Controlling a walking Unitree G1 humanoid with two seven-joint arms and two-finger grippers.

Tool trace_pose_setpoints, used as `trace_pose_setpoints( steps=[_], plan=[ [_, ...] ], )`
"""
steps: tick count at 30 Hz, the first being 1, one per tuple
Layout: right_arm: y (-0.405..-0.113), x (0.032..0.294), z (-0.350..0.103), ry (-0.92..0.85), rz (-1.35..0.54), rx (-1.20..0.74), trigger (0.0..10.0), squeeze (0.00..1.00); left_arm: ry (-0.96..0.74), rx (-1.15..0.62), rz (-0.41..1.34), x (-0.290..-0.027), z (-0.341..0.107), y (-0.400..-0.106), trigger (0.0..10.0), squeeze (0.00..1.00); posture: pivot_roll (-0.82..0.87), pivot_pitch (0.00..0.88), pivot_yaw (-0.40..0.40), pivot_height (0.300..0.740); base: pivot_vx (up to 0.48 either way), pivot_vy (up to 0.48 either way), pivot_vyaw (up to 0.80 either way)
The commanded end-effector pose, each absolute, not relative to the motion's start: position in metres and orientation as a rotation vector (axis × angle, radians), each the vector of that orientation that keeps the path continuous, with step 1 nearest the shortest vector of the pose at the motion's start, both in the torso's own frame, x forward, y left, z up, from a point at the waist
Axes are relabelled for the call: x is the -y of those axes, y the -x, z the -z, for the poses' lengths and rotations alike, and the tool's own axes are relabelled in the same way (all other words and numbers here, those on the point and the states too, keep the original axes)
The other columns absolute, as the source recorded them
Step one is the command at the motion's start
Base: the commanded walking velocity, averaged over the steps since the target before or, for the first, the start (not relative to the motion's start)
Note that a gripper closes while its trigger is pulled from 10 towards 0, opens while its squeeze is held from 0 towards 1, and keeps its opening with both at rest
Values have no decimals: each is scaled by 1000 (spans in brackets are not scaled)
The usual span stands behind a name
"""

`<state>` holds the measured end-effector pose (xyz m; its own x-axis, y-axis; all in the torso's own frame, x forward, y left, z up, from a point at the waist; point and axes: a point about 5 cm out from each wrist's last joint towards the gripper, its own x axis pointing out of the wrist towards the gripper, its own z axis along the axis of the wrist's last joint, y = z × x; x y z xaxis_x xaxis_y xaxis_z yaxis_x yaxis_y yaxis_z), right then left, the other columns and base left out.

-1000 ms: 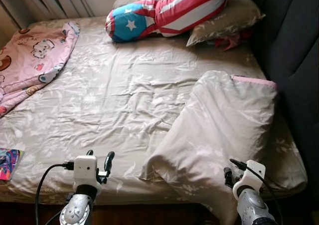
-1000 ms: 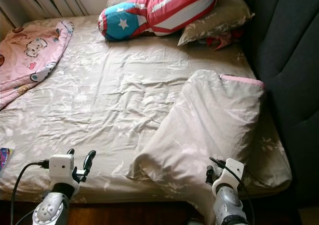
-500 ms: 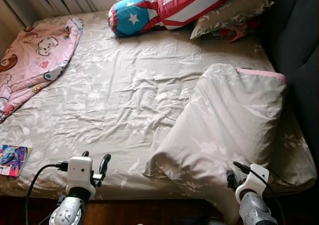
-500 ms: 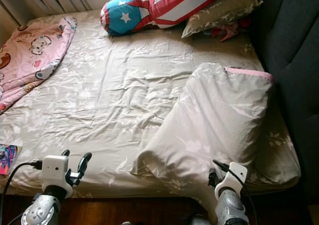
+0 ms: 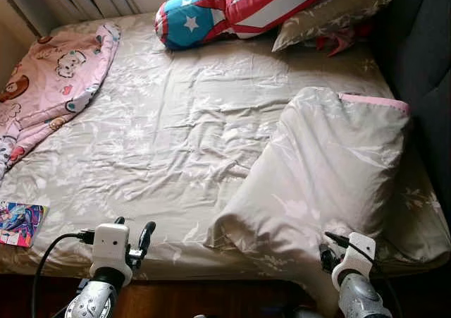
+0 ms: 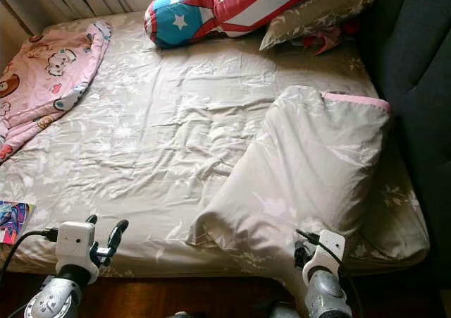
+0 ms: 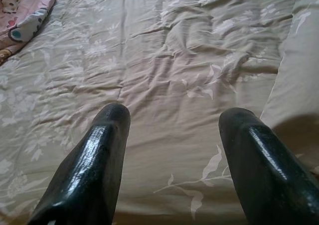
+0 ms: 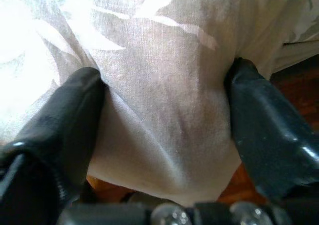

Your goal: Clean up the room

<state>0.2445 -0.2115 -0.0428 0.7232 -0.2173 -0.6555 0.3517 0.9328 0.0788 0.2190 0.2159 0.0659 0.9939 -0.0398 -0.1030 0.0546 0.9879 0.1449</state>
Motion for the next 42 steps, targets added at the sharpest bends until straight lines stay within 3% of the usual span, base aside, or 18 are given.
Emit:
trace_pose_setpoints(
  steps=[1,13,42],
  plan=[
    [-218,196,65,-226,293,-832,0,0,-151,-125,44,-218,-63,-216,10000,0,89,271,178,740,0,0,0],
    [-208,195,70,-196,259,-842,0,0,-136,-129,53,-211,-61,-220,10000,0,66,266,159,740,0,0,0],
    [-217,199,64,-188,258,-803,0,0,-95,-120,25,-196,-51,-230,10000,0,14,243,88,740,0,0,0]
  ],
)
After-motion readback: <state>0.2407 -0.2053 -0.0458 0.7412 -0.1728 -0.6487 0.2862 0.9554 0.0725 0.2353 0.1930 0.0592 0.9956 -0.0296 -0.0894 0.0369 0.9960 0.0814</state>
